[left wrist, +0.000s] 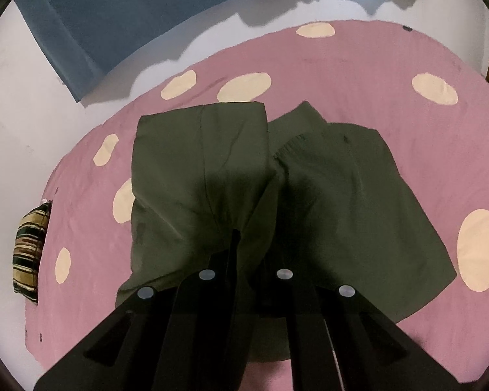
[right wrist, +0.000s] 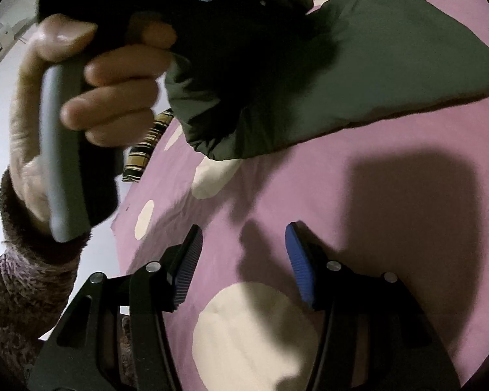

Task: Fold small clothes
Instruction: 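Lift the held jacket section and fold it over with the left gripper, then open the left gripper and release the folded jacket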

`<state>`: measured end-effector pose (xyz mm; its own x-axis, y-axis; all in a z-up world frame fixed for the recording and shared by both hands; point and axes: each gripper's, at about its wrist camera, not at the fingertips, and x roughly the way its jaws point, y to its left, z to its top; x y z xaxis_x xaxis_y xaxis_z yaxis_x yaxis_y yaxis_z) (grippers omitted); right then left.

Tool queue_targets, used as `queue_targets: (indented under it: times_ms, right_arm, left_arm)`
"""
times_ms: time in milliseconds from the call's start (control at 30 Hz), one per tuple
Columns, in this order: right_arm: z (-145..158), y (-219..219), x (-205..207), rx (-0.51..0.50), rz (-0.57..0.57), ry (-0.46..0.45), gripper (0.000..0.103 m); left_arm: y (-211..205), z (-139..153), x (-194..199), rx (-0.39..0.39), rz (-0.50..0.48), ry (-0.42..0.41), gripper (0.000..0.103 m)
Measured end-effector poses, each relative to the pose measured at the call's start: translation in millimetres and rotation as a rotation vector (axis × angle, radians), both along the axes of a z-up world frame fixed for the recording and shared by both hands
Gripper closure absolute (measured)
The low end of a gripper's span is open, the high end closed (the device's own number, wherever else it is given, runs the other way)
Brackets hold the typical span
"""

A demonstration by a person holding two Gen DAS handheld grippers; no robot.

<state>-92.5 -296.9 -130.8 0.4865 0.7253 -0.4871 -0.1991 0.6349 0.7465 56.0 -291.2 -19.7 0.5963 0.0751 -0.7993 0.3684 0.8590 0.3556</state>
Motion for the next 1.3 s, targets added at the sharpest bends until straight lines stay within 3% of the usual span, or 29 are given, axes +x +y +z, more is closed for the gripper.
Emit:
queue_targets:
  times_ms: [367,500,833,1067,1300]
  right_arm:
    - [2.1,6.5,-1.3,0.061,0.01,-0.014,0.049]
    - [0.3,4.8,-2.0,0.068,0.017,-0.021,0.047]
    - [-3.2,13.0,1.7,0.072,0.027,-0.033,0.045]
    - [-1.2,9.4,-2.2,0.066,0.029,-0.037,0.044]
    - [2.1,12.6,-2.9,0.061,0.049,-0.054,0.036]
  left_arm:
    - [-18.0,-7.6,-4.6,0.036,0.045,-0.011,0.088]
    - [-21.9,0.8,-14.5,-0.003,0.002,-0.008,0.066]
    - [-25.3,51.6,-58.8,-0.172,-0.147,-0.082,0.049]
    - [30.8,88.3,-71.9,-0.302,-0.183,-0.157,0.036]
    - [124.4,83.2,-52.9,-0.433,-0.087,-0.189,0.028]
